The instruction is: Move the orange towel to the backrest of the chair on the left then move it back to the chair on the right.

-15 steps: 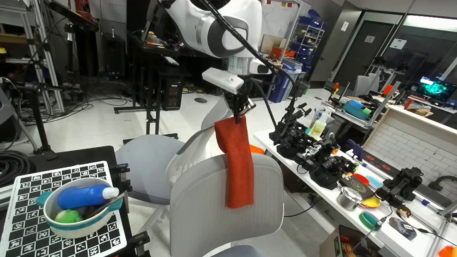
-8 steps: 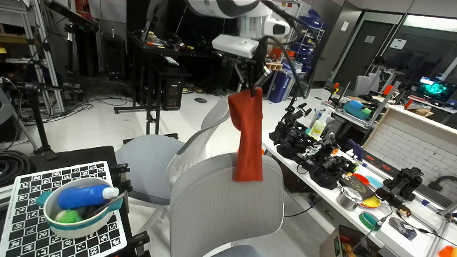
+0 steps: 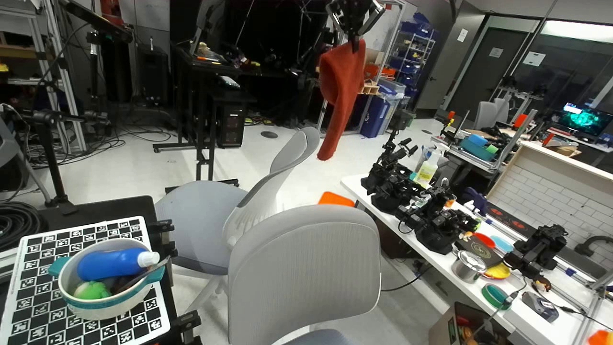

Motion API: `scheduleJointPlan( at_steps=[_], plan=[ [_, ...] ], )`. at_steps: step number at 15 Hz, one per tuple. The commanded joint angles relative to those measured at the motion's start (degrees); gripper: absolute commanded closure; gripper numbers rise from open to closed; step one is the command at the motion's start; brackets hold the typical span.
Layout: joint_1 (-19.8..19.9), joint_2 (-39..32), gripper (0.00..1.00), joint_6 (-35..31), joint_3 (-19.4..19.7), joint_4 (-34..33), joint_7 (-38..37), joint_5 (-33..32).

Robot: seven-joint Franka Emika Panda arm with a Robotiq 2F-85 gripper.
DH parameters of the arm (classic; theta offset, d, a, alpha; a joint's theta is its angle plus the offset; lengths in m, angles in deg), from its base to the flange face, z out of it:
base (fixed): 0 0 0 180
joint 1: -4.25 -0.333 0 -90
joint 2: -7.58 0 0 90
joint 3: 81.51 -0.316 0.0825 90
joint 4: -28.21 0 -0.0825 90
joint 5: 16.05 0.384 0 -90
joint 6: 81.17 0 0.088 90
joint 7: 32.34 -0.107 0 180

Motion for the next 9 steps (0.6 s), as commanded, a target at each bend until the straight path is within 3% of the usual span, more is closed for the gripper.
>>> scheduleJointPlan(
  at_steps=[1, 9],
  plan=[
    [0.8, -6.6, 0.99, 2.6, -2.6, -6.8, 6.4, 2.9],
    [-0.4, -16.9, 0.99, 2.7, -5.6, -8.6, 14.1, 1.2]
  ],
)
